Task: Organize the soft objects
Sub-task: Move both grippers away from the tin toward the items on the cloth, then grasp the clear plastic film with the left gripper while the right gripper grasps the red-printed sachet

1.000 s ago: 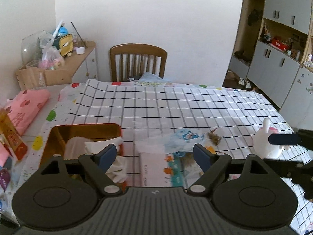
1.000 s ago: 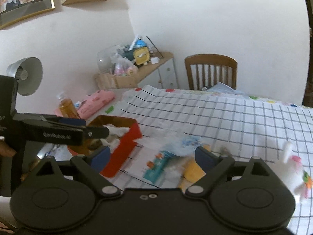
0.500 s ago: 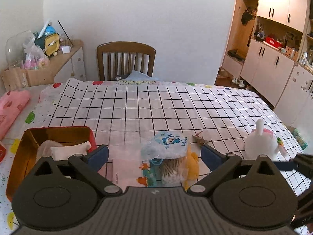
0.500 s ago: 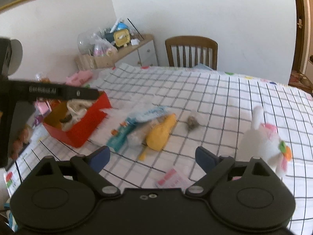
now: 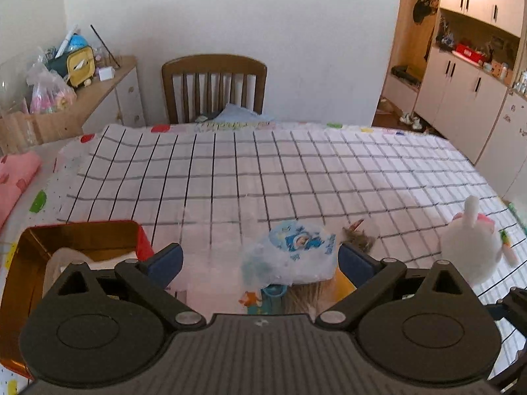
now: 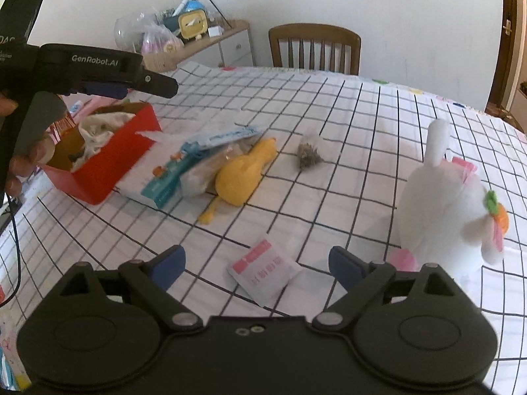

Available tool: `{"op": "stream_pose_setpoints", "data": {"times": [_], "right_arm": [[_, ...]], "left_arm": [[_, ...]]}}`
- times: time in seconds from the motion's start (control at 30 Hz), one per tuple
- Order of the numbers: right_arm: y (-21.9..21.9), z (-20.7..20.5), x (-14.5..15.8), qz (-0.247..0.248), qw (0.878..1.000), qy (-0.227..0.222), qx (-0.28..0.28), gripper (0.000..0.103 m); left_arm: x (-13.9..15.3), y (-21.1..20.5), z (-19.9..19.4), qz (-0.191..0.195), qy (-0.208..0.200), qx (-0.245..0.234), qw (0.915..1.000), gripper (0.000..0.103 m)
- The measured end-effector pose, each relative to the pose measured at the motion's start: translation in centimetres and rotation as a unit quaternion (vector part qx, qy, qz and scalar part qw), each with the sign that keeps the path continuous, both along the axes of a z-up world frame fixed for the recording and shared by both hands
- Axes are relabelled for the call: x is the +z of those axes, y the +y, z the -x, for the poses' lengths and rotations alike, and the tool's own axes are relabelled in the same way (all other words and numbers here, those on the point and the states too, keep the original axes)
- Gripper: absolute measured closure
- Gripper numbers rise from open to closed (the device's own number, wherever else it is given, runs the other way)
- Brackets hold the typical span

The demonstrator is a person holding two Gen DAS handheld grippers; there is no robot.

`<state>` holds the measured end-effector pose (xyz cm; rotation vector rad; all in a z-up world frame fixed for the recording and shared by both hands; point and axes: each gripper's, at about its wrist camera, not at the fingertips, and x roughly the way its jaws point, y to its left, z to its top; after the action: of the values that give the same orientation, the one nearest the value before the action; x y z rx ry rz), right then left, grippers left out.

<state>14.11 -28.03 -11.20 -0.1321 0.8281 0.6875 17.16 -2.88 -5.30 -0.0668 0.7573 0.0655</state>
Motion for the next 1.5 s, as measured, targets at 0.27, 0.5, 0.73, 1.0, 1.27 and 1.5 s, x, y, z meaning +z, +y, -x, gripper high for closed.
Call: {"op": "stream_pose_setpoints", "data": {"times": [0.27, 0.5, 0.73, 1.0, 1.27, 1.5], "right_arm": [[0.3, -1.1, -1.5, 0.012, 1.0, 0.015, -0.003, 0.01], [0.8, -1.7, -1.9, 0.01, 1.0, 0.02, 0.003, 0.01], [1.1, -2.3, -2.6, 0.012, 0.999, 0.028, 0.009, 0.01], [1.5, -2.9, -3.0, 0.015, 0.999, 0.036, 0.016, 0.01], [1.8, -3.5, -3.7, 0.018, 0.999, 0.044, 0.017, 0.01], [2.1, -3.5, -3.7, 0.025, 0.999, 0.037, 0.025, 0.01]], "left_arm": [[-1.6, 0.7, -1.1, 0.004, 0.017, 0.009, 0.9998, 0.002], [-2.4, 1.9, -4.4, 0.0, 0.034, 0.026, 0.9991, 0.002], [-4.0, 2.3, -8.6, -0.013, 0.06, 0.042, 0.9973, 0.002], [-6.9, 3.4, -12.4, -0.011, 0.101, 0.073, 0.9922, 0.003], [-8.6, 3.0, -14.1, -0.031, 0.119, 0.064, 0.9903, 0.003], [-9.2, 3.1, -15.0, -0.019, 0.123, 0.068, 0.9899, 0.014]]}}
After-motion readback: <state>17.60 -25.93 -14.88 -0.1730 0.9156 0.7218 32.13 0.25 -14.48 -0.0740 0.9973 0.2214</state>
